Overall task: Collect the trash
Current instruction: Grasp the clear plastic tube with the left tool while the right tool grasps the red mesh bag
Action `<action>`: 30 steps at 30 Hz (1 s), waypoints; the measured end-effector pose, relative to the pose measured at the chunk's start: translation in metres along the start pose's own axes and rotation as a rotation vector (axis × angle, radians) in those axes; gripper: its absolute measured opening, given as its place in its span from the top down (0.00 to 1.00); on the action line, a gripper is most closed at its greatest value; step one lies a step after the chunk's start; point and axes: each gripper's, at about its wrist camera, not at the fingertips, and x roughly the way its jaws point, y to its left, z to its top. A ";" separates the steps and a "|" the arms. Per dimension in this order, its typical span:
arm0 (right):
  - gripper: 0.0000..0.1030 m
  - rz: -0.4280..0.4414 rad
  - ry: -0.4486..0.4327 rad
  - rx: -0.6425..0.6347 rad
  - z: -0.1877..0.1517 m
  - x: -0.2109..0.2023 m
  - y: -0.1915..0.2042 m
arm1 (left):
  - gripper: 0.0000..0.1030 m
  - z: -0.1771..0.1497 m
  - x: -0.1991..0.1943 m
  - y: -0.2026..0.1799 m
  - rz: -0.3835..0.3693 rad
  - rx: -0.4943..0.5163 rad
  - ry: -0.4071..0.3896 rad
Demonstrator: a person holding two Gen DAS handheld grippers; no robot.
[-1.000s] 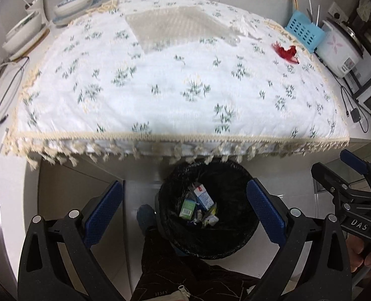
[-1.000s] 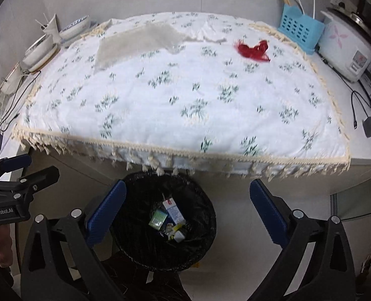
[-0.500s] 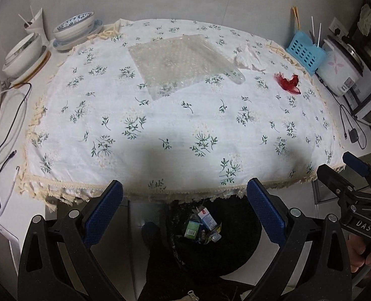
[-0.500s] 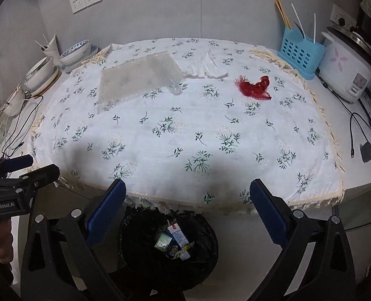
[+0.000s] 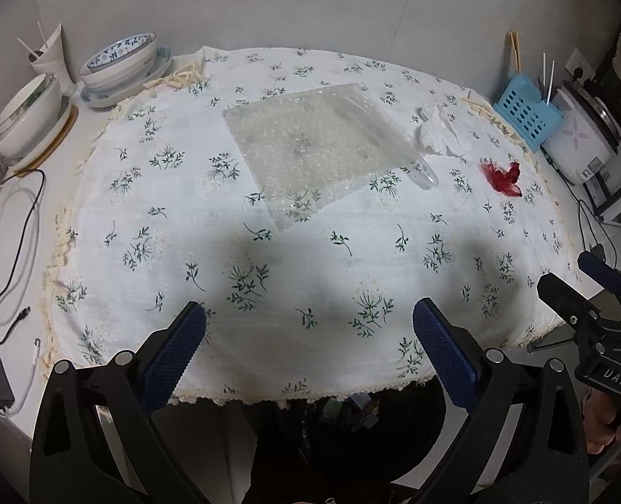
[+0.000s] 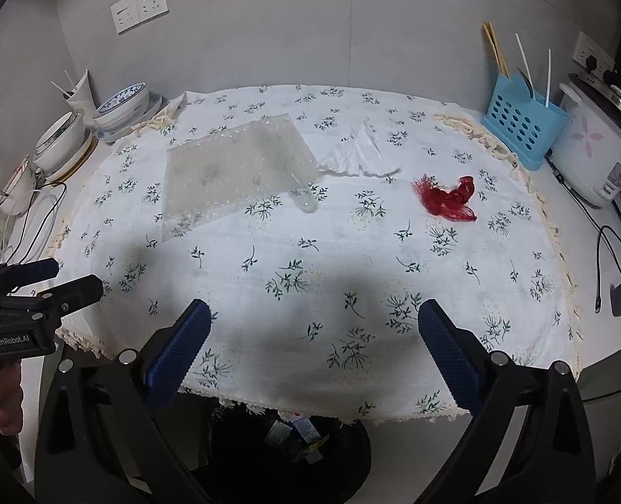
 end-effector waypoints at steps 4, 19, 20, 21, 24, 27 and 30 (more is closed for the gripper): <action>0.08 -0.007 0.011 0.006 0.014 0.013 0.003 | 0.06 0.018 0.010 0.009 -0.006 -0.001 0.007; 0.08 -0.106 0.063 0.081 0.069 0.071 -0.035 | 0.06 0.101 0.071 -0.002 -0.043 0.022 0.048; 0.08 -0.116 0.070 0.093 0.071 0.076 -0.041 | 0.06 0.107 0.076 -0.007 -0.046 0.026 0.052; 0.08 -0.126 0.077 0.106 0.073 0.080 -0.049 | 0.06 0.113 0.082 -0.011 -0.050 0.028 0.058; 0.09 -0.150 0.095 0.146 0.078 0.095 -0.075 | 0.06 0.131 0.104 -0.025 -0.062 0.035 0.077; 0.12 -0.169 0.111 0.193 0.080 0.108 -0.102 | 0.07 0.149 0.129 -0.040 -0.078 0.030 0.108; 0.17 -0.182 0.131 0.231 0.078 0.121 -0.126 | 0.07 0.164 0.152 -0.055 -0.080 0.031 0.134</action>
